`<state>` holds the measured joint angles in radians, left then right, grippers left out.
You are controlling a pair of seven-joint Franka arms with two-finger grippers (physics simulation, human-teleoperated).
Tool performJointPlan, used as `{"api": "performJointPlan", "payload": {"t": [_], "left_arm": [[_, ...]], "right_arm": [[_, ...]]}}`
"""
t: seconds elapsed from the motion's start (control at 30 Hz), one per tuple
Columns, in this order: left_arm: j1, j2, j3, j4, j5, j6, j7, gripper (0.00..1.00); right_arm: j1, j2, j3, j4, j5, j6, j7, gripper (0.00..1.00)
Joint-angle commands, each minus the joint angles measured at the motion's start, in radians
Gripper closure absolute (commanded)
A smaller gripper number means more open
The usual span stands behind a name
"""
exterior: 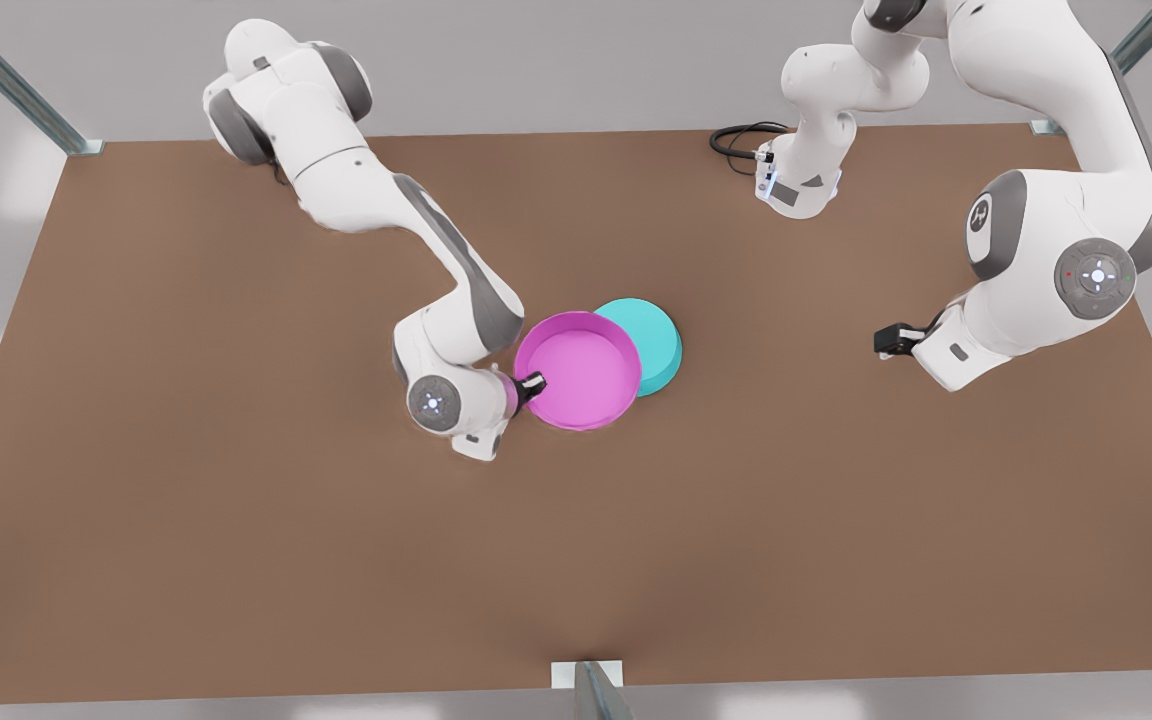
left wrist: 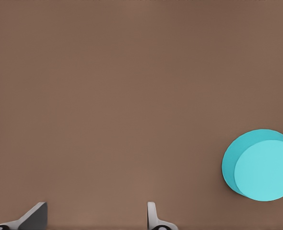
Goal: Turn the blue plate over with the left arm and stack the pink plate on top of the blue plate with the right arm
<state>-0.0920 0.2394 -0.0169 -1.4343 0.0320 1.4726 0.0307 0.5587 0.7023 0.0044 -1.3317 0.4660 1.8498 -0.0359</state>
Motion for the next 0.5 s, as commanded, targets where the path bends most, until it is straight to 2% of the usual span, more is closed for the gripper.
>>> {"api": "performJointPlan", "payload": {"t": [0.0,0.2,0.47], "left_arm": [[0.0,0.0,0.0,0.0,0.0,0.0,0.0,0.0],[0.0,0.0,0.0,0.0,0.0,-0.002,0.0,0.0],[0.0,0.0,0.0,0.0,0.0,-0.002,0.0,0.0]], "right_arm": [[0.01,0.0,0.0,0.0,0.014,0.0,0.008,0.79],[0.105,0.002,0.008,-0.003,0.056,0.006,0.057,0.79],[0.152,0.054,0.008,-0.006,0.077,0.077,0.056,0.79]]}}
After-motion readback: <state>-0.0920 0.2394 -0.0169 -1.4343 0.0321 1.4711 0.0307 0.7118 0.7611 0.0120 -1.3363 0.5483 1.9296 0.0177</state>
